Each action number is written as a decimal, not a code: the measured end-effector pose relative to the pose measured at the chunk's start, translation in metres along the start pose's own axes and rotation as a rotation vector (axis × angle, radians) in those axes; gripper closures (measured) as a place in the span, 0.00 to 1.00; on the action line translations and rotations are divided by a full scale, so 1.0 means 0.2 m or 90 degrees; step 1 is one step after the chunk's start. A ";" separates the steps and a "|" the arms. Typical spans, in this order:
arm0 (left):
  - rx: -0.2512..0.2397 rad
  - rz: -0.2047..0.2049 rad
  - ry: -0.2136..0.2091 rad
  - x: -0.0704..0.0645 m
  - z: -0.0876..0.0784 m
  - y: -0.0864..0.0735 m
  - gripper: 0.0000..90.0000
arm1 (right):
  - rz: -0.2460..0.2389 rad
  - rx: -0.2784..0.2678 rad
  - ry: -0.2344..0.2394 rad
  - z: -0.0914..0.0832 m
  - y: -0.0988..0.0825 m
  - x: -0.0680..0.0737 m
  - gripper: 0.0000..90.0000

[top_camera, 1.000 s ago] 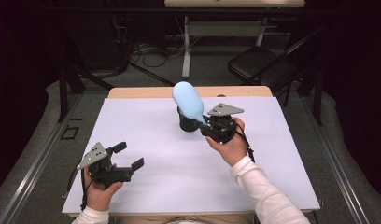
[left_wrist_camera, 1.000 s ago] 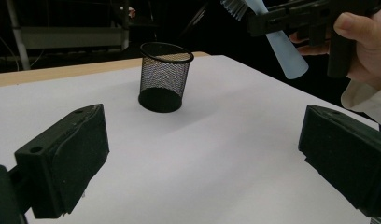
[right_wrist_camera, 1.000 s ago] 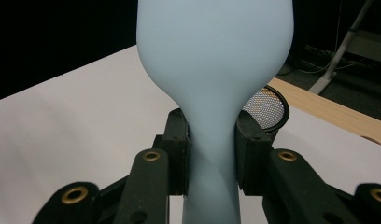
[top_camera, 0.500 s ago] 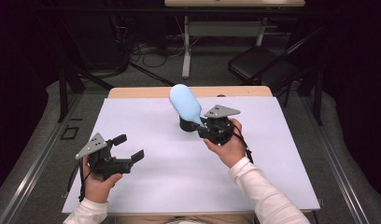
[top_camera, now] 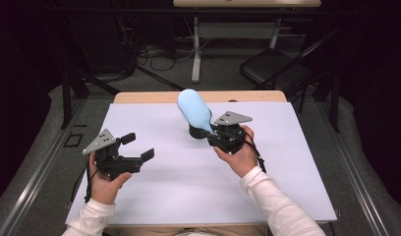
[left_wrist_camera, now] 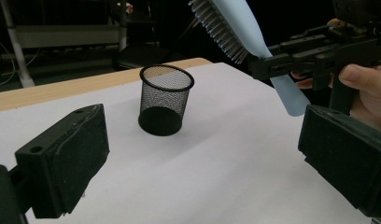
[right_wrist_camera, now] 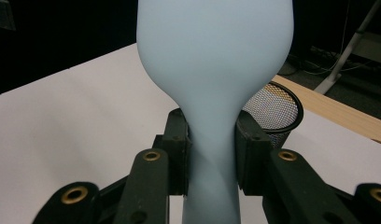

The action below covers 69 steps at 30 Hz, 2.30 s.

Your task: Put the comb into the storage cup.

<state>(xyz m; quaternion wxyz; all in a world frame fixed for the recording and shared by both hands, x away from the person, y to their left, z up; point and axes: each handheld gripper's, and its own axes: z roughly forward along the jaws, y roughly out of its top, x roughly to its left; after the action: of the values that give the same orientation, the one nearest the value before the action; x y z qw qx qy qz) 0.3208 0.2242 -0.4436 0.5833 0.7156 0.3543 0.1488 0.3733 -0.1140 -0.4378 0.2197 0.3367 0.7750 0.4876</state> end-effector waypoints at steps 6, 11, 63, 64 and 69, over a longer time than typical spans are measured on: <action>0.004 -0.007 -0.007 -0.01 0.02 0.07 0.02 | -0.002 -0.006 0.000 0.00 0.00 0.01 0.77; 0.006 -0.013 -0.017 -0.01 0.04 0.12 0.03 | -0.004 -0.009 0.000 0.00 0.00 0.02 0.77; 0.057 -0.117 -0.112 -0.05 0.40 0.44 0.05 | -0.002 -0.038 0.007 -0.03 -0.01 0.06 0.77; 0.056 -0.122 -0.115 -0.04 0.41 0.44 0.06 | -0.003 -0.040 0.008 -0.03 -0.01 0.06 0.77; 0.060 -0.144 -0.122 -0.03 0.44 0.44 0.06 | -0.002 -0.043 0.010 -0.04 -0.01 0.06 0.77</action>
<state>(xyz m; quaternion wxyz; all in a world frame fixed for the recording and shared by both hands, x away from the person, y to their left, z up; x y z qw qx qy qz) 0.4005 0.1500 -0.3833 0.5935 0.7084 0.3819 -0.0037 0.3596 -0.1100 -0.4356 0.2258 0.3242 0.7601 0.5159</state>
